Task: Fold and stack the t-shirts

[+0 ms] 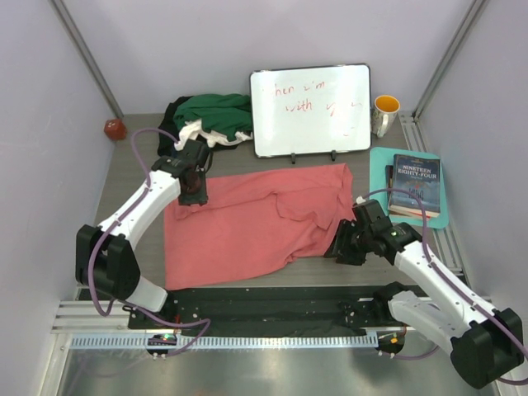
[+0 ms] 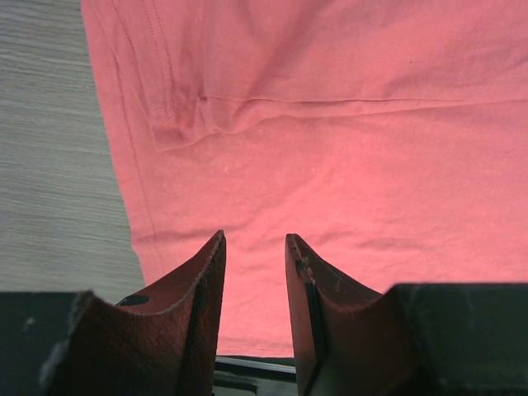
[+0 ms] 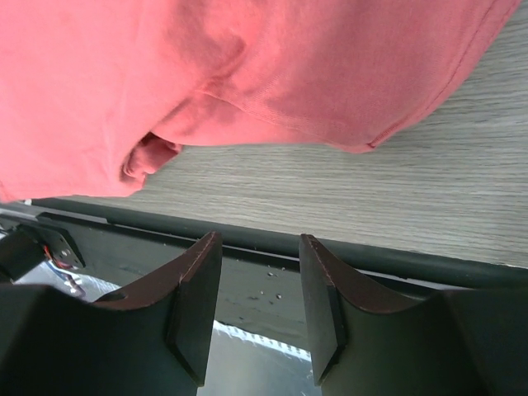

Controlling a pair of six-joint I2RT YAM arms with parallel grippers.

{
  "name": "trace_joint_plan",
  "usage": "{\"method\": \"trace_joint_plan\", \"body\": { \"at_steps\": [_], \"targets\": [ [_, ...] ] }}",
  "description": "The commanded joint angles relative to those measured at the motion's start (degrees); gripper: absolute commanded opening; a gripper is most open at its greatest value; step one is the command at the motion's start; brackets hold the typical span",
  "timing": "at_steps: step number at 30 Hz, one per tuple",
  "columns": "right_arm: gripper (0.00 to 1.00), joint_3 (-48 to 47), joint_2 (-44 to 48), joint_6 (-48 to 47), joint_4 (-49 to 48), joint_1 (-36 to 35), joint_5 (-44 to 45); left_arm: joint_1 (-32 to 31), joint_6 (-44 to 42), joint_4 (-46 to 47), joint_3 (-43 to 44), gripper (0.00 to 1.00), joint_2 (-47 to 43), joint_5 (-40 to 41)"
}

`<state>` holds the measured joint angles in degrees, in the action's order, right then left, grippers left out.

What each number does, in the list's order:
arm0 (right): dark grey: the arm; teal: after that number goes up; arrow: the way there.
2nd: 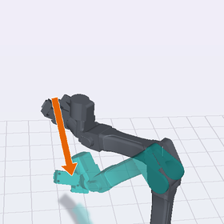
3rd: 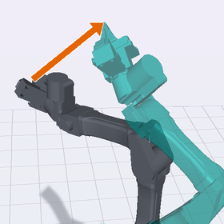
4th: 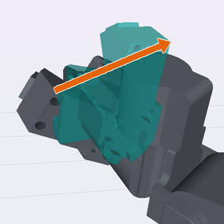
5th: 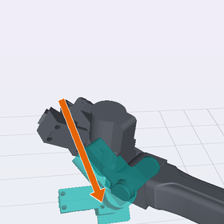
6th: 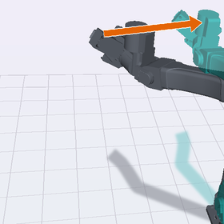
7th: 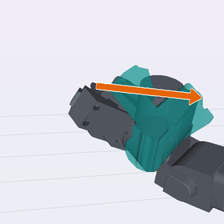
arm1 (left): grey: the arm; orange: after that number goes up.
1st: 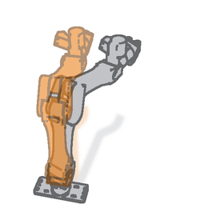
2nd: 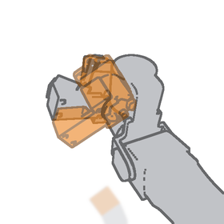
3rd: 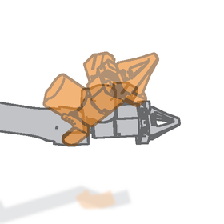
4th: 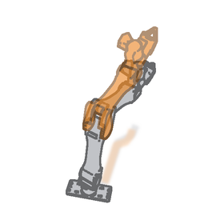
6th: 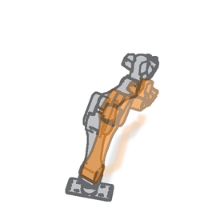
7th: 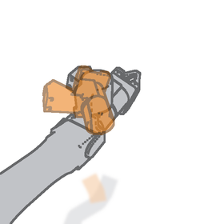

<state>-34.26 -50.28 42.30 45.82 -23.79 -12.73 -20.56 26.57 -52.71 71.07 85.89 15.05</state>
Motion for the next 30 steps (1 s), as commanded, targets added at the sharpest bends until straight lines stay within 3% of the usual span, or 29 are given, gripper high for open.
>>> {"method": "trace_joint_plan", "body": {
  "at_steps": [1, 11, 14, 16, 30],
  "targets": [
    [0.5, -2.04, -0.61, -3.72, 1.02, -0.2, -2.38, -0.01, 0.68, 2.96, 1.27, 0.36, -0.46, 0.77],
    [0.55, -1.68, -0.87, -1.43, -1.96, -0.29, -1.6, -0.01, 1.47, 3.49, 0.04, 0.37, -2.21, 3.23],
    [0.56, -2.12, -0.96, -1.09, -1.97, -0.2, 2.52, -0.01, 2.26, 4.8, -1.54, 0.37, -3.18, 3.76],
    [0.66, -2.13, -1.66, 1.1, -2.75, -0.2, 6.21, -0.01, 2.35, 4.72, -1.63, 0.38, -3.44, 3.85],
    [0.65, 5.34, -8.6, 9.02, -13.74, -0.2, 7.46, 0.08, 0.42, 3.93, -2.34, 0.41, -6.34, 5.52]
  ]
}}
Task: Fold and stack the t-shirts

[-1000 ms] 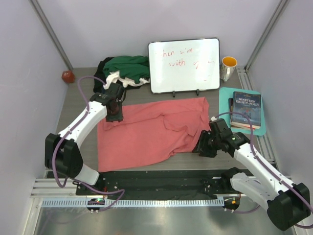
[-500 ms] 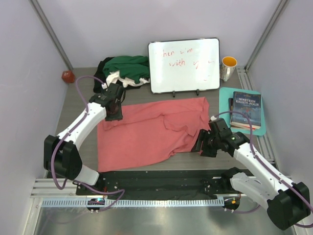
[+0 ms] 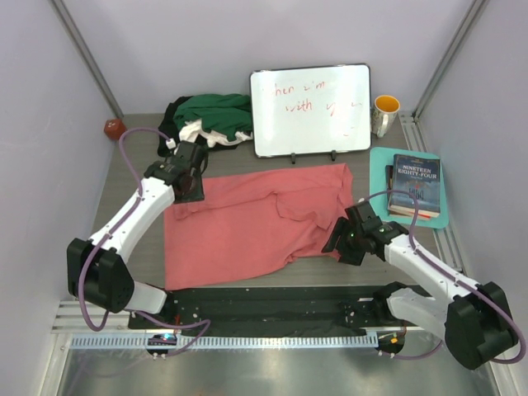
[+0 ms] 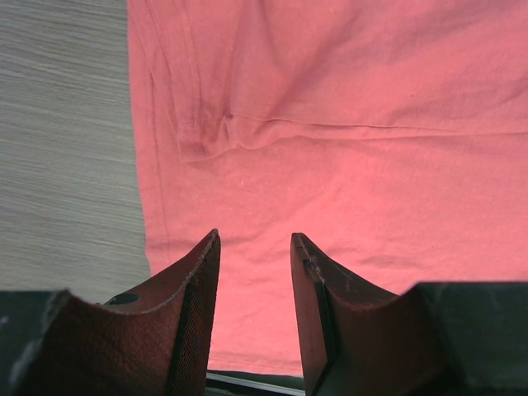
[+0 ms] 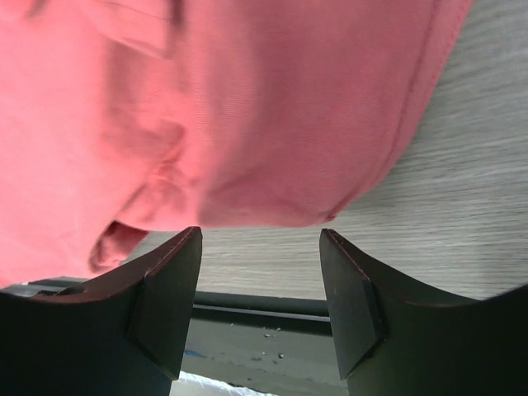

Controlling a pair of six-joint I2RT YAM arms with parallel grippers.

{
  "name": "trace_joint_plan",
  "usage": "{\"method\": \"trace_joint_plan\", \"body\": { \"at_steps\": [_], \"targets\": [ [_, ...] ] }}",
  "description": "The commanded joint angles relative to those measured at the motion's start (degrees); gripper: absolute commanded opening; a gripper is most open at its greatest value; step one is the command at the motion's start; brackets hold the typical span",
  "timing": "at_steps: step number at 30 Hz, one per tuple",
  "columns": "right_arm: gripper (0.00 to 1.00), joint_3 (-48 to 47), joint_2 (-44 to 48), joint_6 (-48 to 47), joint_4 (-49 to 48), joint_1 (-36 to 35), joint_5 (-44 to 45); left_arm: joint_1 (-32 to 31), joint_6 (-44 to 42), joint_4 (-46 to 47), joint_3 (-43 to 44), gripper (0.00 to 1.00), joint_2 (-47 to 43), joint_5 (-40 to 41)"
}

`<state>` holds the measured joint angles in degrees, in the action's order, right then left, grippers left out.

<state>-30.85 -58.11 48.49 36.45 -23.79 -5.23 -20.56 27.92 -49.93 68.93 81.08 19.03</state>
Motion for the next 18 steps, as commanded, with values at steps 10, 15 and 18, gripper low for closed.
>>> {"method": "trace_joint_plan", "body": {
  "at_steps": [10, 15, 18],
  "targets": [
    [0.45, 1.76, -4.64, 1.79, -5.42, -0.38, 2.41, 0.08, -1.12, 1.24, -0.19, 0.41, -1.36, 0.93],
    [0.23, 0.88, -5.79, 0.38, -5.33, -0.29, 4.36, 0.08, -1.03, 1.33, -0.55, 0.41, -1.36, 0.84],
    [0.08, -1.13, -5.79, -0.15, -4.11, -0.29, 4.27, 0.08, -0.94, 1.33, -0.46, 0.41, -0.92, 0.66]
  ]
}}
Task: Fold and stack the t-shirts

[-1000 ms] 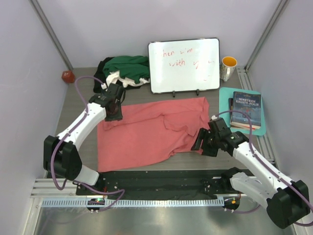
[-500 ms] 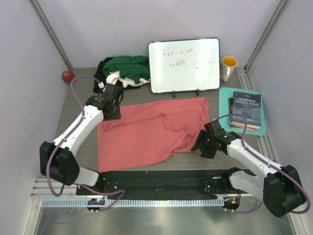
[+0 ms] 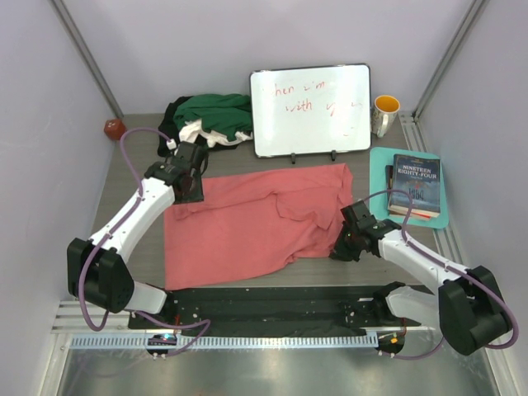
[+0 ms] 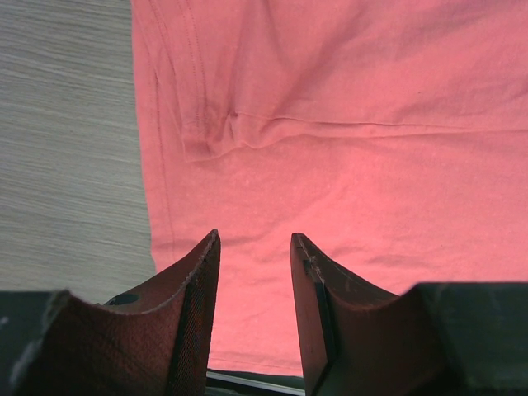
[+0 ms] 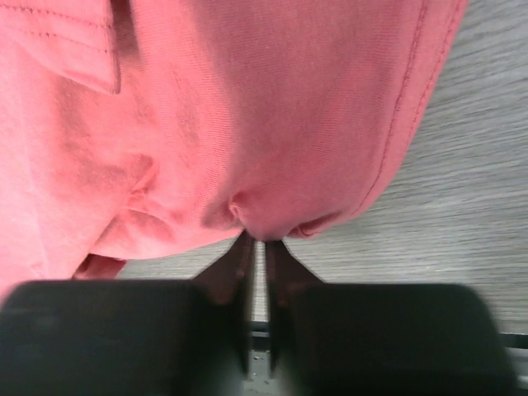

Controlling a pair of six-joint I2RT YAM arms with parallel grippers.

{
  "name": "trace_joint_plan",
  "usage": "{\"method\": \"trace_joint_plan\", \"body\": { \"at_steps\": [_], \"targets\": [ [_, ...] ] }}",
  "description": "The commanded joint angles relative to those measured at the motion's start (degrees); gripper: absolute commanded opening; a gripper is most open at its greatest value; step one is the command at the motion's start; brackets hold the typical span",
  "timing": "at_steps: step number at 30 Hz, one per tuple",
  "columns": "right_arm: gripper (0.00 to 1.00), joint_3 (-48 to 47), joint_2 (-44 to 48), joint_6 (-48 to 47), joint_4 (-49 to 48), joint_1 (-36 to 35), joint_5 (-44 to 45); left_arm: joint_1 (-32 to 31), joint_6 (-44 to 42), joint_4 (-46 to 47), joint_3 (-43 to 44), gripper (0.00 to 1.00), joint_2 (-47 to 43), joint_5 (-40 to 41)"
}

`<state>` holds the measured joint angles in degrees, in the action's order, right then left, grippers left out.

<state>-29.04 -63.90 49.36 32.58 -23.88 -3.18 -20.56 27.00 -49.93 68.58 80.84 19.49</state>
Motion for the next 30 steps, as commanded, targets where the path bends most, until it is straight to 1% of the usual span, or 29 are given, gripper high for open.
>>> {"method": "trace_joint_plan", "body": {
  "at_steps": [1, 2, 5, 6, 7, 10, 12, 15, 18, 21, 25, 30],
  "targets": [
    [0.04, -4.61, 0.35, -1.11, 0.2, -0.2, 2.21, 0.08, -0.02, 1.42, -0.11, 0.41, -0.68, 0.2],
    [0.01, -5.58, 0.88, -1.29, 0.73, -0.12, 2.3, 0.08, -0.02, 1.42, -0.11, 0.41, -0.59, 0.12],
    [0.01, -9.19, 1.41, -1.99, 2.22, -0.2, 2.92, 0.08, 0.15, 1.42, -0.02, 0.41, -0.07, -0.41],
    [0.01, -9.98, 1.41, -2.51, 3.01, -0.2, 5.27, 0.08, 0.15, 1.42, 0.15, 0.41, 0.02, -0.5],
    [0.01, -11.29, 1.15, -2.95, 3.19, -0.2, 5.38, 0.08, 0.15, 1.5, 0.15, 0.41, 0.2, -0.68],
    [0.02, -12.62, -0.78, -4.36, 4.51, -0.2, 4.32, 0.08, 0.07, 1.33, 0.42, 0.4, 0.55, -0.68],
    [0.01, -12.45, -0.7, -4.8, 3.9, -0.2, 4.32, 0.08, -0.02, 1.33, 0.42, 0.4, 0.64, -0.41],
    [0.01, -13.76, -0.7, -6.03, 3.55, -0.2, 7.83, 0.08, -0.11, 1.42, 0.59, 0.4, 0.99, -0.41],
    [0.01, -17.45, -3.5, -7.96, 2.76, -0.2, 9.07, -0.01, -0.11, 1.42, 0.86, 0.4, 1.43, -0.5],
    [0.01, -21.49, -8.25, -10.25, 1.09, -0.2, 9.25, 0.08, -0.11, 1.5, 1.03, 0.4, 1.87, -0.68],
    [0.01, -27.37, -14.58, -11.4, -1.55, -0.12, 7.23, 0.08, -0.46, 0.98, 1.12, 0.4, 1.87, -0.24],
    [0.01, -32.3, -24.05, -12.71, -5.76, -0.2, 4.51, 0.08, -0.46, 1.06, 0.42, 0.4, 1.78, 0.2]
  ]
}}
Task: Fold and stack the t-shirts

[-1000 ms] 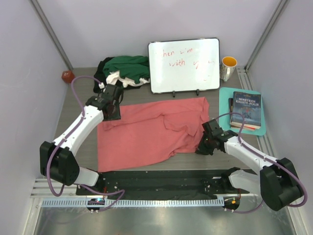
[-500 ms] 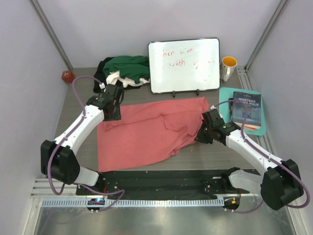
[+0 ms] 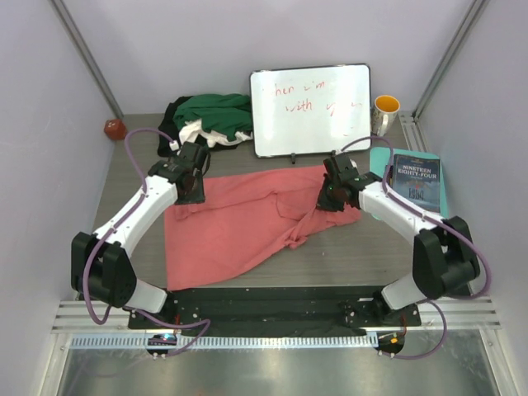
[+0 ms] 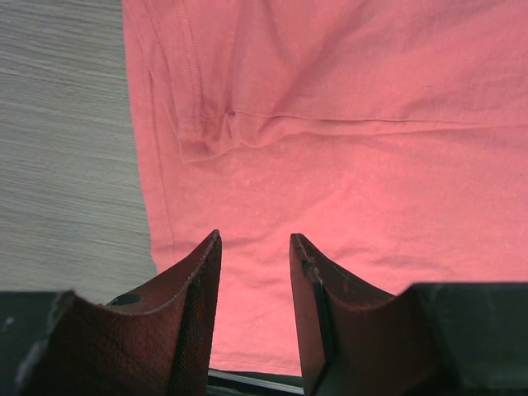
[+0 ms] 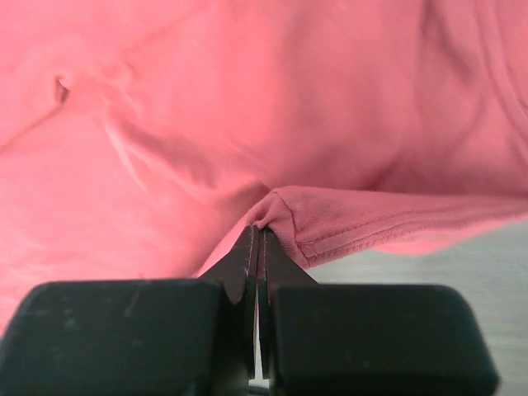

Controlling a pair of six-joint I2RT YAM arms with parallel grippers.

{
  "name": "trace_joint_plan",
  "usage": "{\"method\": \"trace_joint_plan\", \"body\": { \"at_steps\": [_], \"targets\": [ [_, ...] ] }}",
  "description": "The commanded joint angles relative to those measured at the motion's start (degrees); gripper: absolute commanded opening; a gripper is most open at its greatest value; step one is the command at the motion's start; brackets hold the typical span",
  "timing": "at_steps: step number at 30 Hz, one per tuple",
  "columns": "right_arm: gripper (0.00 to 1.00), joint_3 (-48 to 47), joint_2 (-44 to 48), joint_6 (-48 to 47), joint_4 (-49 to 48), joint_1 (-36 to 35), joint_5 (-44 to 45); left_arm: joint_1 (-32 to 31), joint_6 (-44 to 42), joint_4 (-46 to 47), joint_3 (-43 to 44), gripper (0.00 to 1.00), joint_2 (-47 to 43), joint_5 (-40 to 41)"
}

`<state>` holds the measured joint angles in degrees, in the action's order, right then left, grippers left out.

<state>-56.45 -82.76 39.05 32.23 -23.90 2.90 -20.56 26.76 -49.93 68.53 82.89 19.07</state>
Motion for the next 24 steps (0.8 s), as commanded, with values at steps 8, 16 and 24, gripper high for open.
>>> {"method": "trace_joint_plan", "body": {
  "at_steps": [8, 16, 24],
  "targets": [
    [0.28, -13.43, -20.33, -5.47, -9.37, -0.27, -7.37, 0.08, -0.05, 1.59, 0.02, 0.4, 0.78, -0.35],
    [0.27, -13.23, -6.19, -12.14, -6.41, -2.64, 0.86, 0.08, -1.01, 2.38, -1.74, 0.28, 1.65, -1.4],
    [0.44, 3.59, 6.11, -5.86, -4.53, -3.43, -1.39, 0.08, -0.84, 3.17, -0.94, 0.3, 3.85, -2.37]
  ]
}}
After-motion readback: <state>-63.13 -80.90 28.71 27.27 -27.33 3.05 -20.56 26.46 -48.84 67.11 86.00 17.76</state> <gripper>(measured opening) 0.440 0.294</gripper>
